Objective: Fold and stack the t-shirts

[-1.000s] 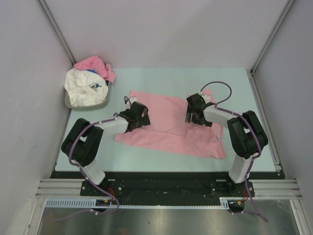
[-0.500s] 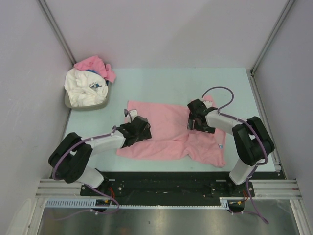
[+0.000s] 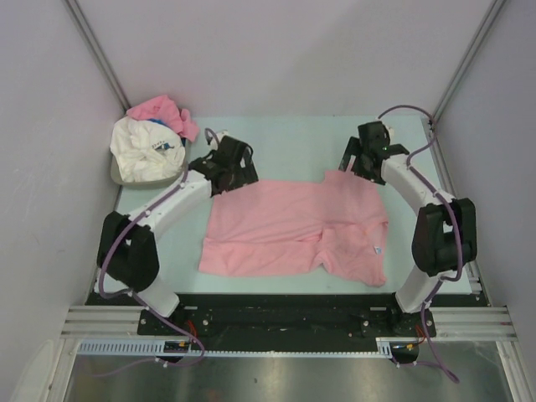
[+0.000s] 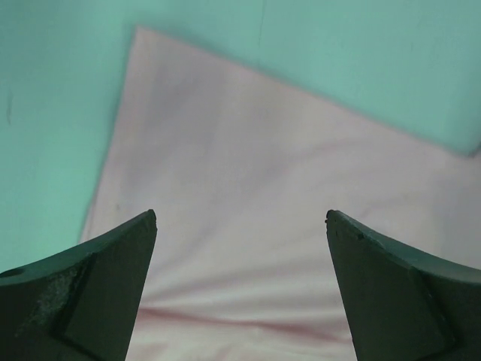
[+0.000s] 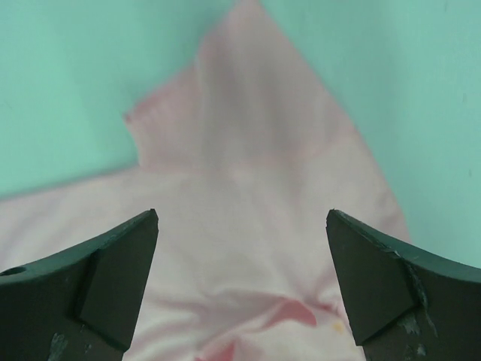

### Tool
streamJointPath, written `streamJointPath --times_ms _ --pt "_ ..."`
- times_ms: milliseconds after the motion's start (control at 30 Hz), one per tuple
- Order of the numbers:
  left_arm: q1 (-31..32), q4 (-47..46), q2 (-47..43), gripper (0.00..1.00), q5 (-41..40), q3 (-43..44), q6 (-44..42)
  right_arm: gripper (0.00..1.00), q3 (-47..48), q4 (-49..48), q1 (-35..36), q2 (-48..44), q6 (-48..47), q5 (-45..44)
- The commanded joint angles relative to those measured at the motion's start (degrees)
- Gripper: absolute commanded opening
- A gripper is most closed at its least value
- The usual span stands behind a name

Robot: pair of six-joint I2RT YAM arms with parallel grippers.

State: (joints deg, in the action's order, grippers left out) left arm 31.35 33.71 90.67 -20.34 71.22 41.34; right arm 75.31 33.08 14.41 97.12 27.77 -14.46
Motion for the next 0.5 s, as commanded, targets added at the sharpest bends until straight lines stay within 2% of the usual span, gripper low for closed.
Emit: streamJointPath --times_ms 0,133,267,467 --pt "-7.0 4.95 7.31 1.0 3.37 9.7 -4.25 1.0 12.19 0.49 -3.78 8.92 -3.33 8.57" --pt "-11.13 6.36 13.73 1.0 7.06 15.69 -5.83 0.99 22.76 5.67 -4.48 17.65 -2.64 9.71" --pt "-13.42 6.62 18.83 1.0 9.0 19.47 -6.45 1.0 25.76 2.61 -5.54 22.23 -1.14 12.17" --pt "-14.57 6.98 24.64 1.0 10.4 24.05 -7.33 0.99 27.79 2.96 -7.73 26.28 -0.79 9.8"
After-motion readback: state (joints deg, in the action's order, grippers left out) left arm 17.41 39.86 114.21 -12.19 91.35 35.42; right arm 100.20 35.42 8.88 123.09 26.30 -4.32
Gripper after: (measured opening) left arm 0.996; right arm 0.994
